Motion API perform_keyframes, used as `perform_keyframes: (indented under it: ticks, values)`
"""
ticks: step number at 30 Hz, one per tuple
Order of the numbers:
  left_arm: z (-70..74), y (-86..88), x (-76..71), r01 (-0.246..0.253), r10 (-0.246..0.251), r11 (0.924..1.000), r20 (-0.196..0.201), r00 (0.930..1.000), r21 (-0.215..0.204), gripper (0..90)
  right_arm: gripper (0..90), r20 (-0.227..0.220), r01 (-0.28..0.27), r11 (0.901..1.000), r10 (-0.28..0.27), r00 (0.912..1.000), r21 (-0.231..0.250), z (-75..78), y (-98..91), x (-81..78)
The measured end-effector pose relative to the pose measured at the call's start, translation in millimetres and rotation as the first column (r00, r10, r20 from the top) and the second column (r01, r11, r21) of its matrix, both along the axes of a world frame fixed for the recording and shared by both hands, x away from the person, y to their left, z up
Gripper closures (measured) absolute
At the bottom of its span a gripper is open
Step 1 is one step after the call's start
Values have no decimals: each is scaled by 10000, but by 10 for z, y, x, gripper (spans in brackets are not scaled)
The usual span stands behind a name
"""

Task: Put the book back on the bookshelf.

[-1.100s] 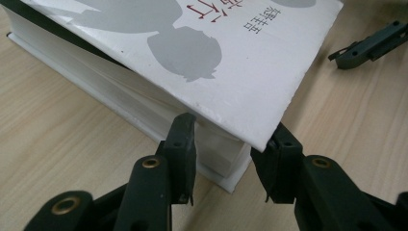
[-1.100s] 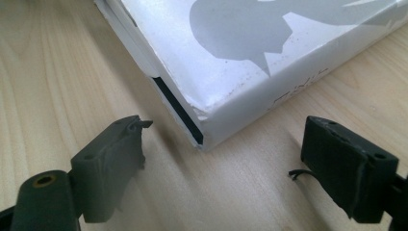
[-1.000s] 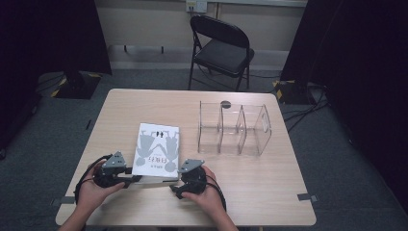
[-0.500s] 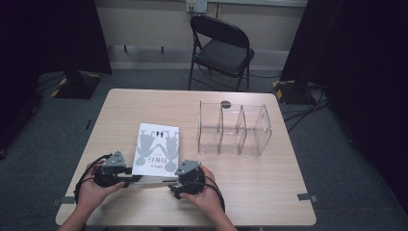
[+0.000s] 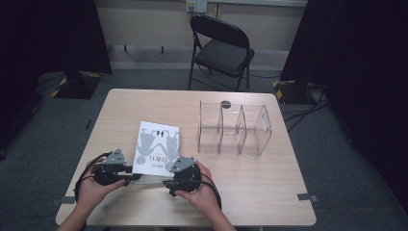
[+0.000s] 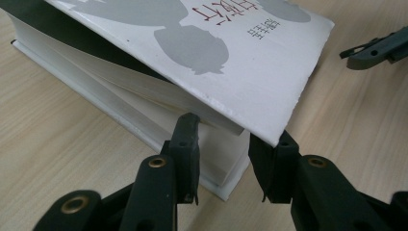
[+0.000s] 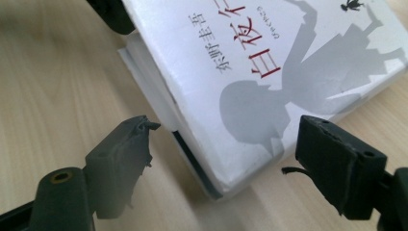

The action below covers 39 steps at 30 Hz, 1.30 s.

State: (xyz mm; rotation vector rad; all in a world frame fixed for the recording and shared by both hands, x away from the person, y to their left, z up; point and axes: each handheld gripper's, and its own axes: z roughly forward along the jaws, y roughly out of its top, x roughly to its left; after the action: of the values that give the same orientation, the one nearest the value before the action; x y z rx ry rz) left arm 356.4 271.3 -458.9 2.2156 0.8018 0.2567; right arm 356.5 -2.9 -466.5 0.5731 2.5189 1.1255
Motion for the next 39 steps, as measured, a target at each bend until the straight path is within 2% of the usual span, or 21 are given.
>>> perform_keyframes:
  ticks: [1, 3, 5, 7, 8, 10, 16, 23, 26, 28, 30, 32, 39]
  values:
    - [10, -2, 4, -14, 15, 10000, 27, 10000, -26, 643, 186, -116, 143, 9999, -143, 9998, 4, 13, 34, 7]
    - [13, -6, 1, -23, 23, 10000, -36, 10000, -80, 643, 186, -69, 57, 9999, -56, 10000, 88, 19, 49, 20]
    - [29, -6, 8, 34, -34, 10000, 45, 10000, 74, 645, 186, 74, 82, 10000, -82, 9999, -3, 37, 118, 43]
    - [39, -2, 11, 71, -71, 9999, 20, 10000, 148, 646, 186, 34, 34, 10000, -34, 10000, 65, 41, 141, 54]
    - [34, -13, 7, -38, 38, 10000, -37, 10000, -59, 646, 186, -46, 22, 9999, -21, 10000, 122, 41, 167, 60]
    - [47, -9, 14, 91, -91, 9999, -24, 10000, 93, 646, 185, -13, 47, 10000, -47, 10000, 7, 37, 211, 69]
    - [60, -16, 20, 80, -79, 9999, -69, 9999, 112, 647, 177, 80, 67, 9997, -65, 9999, -226, 13, 307, 85]
    - [72, -27, 26, 66, -64, 9999, -106, 9999, 152, 648, 160, 381, 46, 9995, -34, 9993, -313, 6, 369, 102]
    - [86, -24, 32, 191, -189, 9992, -82, 9998, 342, 648, 152, 464, 124, 9992, -106, 9989, -391, -3, 392, 96]
    - [85, -37, 26, 79, -77, 9998, -74, 9999, 189, 648, 139, 528, 223, 9991, -205, 9984, -352, -17, 410, 95]
    - [90, -34, 28, 136, -134, 9996, -70, 9999, 267, 649, 138, 571, 242, 9992, -223, 9981, -320, -21, 414, 94]
    - [93, -36, 28, 142, -140, 9995, -76, 9999, 282, 649, 128, 796, 245, 9988, -212, 9966, -412, -37, 430, 87]
    - [105, -38, 26, 158, -157, 9991, -37, 9999, 388, 650, 124, 1098, 335, 9980, -274, 9936, -540, -58, 453, 90]
